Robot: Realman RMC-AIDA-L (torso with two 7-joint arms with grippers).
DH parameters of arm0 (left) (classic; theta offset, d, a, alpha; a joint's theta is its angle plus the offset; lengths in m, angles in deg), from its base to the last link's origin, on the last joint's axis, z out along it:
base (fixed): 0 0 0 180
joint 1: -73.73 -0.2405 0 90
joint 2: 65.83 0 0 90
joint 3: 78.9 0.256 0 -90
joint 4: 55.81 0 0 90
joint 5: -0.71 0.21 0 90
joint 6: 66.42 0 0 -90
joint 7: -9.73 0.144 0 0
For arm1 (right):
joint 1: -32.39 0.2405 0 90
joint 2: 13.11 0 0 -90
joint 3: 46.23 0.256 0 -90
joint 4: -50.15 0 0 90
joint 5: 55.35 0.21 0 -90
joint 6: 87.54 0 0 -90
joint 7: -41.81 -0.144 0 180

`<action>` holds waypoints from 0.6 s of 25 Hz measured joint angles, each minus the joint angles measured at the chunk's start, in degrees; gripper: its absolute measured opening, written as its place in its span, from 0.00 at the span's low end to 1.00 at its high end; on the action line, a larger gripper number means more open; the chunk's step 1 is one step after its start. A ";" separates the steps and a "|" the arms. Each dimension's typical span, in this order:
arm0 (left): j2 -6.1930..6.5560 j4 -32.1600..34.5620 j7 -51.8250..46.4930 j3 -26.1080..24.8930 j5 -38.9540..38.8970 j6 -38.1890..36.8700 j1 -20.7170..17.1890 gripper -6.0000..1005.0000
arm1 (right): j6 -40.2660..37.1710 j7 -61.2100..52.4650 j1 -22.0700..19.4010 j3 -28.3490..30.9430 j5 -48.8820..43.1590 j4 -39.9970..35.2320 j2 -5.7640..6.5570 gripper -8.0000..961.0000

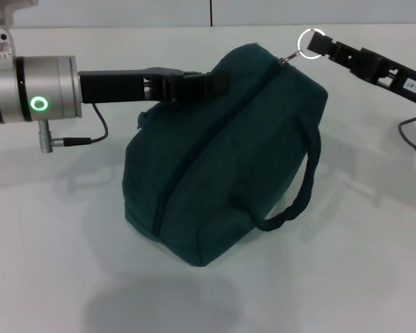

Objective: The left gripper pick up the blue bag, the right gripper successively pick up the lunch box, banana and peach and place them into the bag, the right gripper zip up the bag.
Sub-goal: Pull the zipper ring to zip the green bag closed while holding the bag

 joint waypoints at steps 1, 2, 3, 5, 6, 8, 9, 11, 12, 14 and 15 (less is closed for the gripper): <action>0.00 -0.06 0.44 0.06 -0.38 -0.18 0.00 0.06 | -0.10 -0.01 -0.23 0.18 0.13 0.01 0.02 0.06; 0.00 -0.17 0.95 0.17 -0.70 -0.33 0.00 0.06 | -0.20 -0.08 -0.44 0.51 0.20 0.03 0.02 0.06; 0.00 -0.31 1.56 0.28 -0.95 -0.57 0.00 0.06 | -0.26 -0.18 -0.61 0.77 0.21 0.10 0.03 0.07; 0.00 -0.52 2.16 0.41 -1.06 -1.08 0.00 0.06 | -0.32 -0.38 -0.73 0.99 0.26 0.45 0.05 0.07; 0.00 -0.62 2.39 0.43 -1.06 -1.55 0.00 0.06 | -0.34 -0.47 -0.74 1.01 0.28 0.59 0.05 0.07; -0.06 -0.66 2.58 0.51 -1.01 -2.19 0.01 0.06 | -0.41 -0.77 -0.75 1.03 0.62 1.22 0.06 0.07; -0.15 -0.67 2.71 0.58 -0.95 -2.53 0.05 0.06 | -0.57 -0.90 -0.76 1.03 1.07 1.70 0.08 0.07; -0.34 -0.68 3.09 0.67 -0.91 -3.19 0.10 0.06 | -0.96 -0.93 -0.80 1.04 1.89 2.38 0.15 0.07; -0.45 -0.70 3.29 0.68 -0.91 -3.48 0.09 0.06 | -1.22 -0.94 -0.83 1.04 2.34 2.69 0.22 0.07; -0.53 -0.74 3.50 0.68 -0.92 -3.88 -0.05 0.06 | -1.37 -1.01 -1.04 1.08 2.60 2.96 0.33 0.08; -0.58 -0.77 3.74 0.68 -0.94 -4.07 -0.15 0.06 | -1.39 -1.16 -1.19 1.22 2.61 3.01 0.38 0.08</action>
